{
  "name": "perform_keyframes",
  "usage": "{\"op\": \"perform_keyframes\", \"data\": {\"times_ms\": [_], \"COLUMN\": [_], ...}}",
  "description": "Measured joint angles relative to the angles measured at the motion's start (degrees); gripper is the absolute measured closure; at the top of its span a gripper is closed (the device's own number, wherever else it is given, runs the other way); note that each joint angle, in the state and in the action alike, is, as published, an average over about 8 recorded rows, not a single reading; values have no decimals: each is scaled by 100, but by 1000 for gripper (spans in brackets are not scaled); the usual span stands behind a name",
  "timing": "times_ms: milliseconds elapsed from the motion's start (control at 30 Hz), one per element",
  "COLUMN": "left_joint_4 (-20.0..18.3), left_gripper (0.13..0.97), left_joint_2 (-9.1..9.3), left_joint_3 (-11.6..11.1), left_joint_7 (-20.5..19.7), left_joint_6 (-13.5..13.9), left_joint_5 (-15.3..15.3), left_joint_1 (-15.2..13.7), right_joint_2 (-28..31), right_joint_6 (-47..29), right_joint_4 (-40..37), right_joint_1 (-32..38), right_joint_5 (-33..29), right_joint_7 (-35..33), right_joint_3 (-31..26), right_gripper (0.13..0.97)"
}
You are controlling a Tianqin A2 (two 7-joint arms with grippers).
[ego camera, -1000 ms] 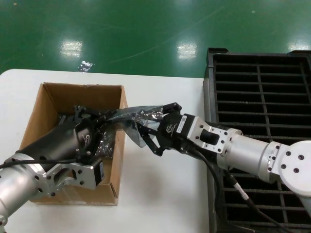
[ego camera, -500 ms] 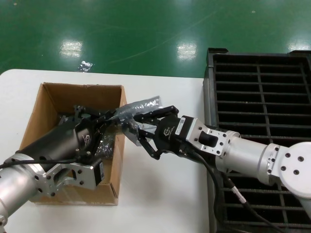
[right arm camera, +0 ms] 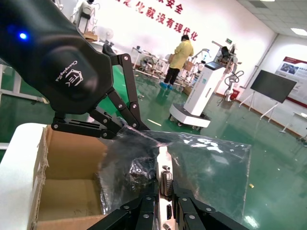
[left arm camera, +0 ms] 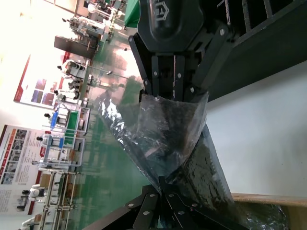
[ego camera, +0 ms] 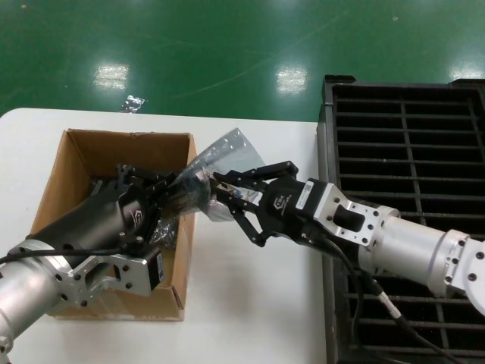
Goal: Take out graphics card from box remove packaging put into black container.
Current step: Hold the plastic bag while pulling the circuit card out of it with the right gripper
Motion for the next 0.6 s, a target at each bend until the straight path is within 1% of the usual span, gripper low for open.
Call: {"op": "perform_keyframes", "data": {"times_ms": [233, 600], "left_joint_4": [0, 0], "left_gripper": [958, 958], "left_joint_2": [0, 0], "left_joint_3": [0, -1], "left_joint_7": [-1, -1], "left_joint_6": [0, 0], "left_joint_5": [0, 1], "left_joint_1": [0, 0], "right_joint_2": [108, 105], "right_joint_6": [41, 57], "right_joint_4": [154, 231], "right_joint_1": [-71, -44], "right_joint_5": [-52, -83], "right_joint_7": [102, 125], "right_joint_3": [59, 64], "right_gripper": [917, 917]}}
